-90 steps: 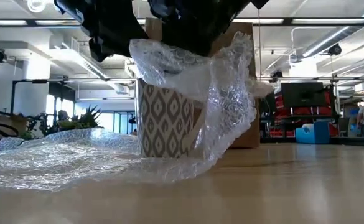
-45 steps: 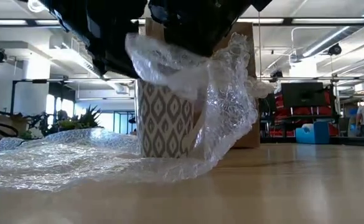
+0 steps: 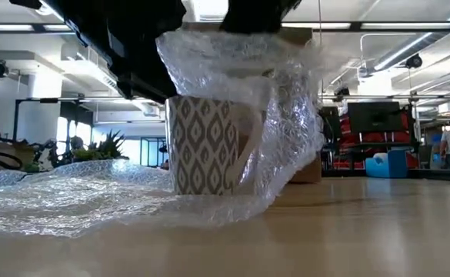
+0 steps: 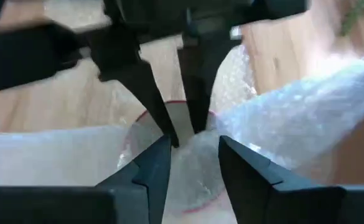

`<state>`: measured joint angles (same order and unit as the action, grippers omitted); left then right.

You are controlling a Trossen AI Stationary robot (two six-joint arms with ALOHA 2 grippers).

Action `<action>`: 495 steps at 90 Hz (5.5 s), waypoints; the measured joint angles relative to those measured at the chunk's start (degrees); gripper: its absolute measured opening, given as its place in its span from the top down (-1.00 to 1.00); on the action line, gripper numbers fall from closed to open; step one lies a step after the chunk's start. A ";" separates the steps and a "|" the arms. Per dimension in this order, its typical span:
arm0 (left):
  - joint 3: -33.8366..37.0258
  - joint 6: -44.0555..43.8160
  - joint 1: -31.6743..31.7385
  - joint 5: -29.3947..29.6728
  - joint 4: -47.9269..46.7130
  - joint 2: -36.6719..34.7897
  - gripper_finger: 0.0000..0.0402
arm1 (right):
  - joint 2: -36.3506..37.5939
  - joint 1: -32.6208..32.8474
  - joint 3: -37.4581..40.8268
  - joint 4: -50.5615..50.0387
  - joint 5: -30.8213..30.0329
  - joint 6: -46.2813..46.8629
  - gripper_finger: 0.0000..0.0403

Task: Wrap mug
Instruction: Wrap the gray mug with the bubble wrap

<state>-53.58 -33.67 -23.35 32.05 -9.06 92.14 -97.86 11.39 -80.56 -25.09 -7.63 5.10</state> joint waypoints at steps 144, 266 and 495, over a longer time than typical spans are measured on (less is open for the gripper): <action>-1.73 3.75 5.45 -6.51 -3.49 -5.95 0.63 | -15.08 1.06 -4.89 -2.82 0.79 -3.16 0.99; -1.33 2.54 4.28 -10.95 0.70 1.82 0.63 | -8.35 3.59 -11.84 -23.87 -5.98 -0.21 0.99; -0.24 3.97 3.30 -7.54 1.14 -1.00 0.71 | -11.02 1.99 -17.72 -18.97 -8.68 -7.19 0.99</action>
<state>-53.82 -29.70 -20.05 24.51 -7.92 91.13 -108.88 13.38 -98.28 -44.06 -16.31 -2.09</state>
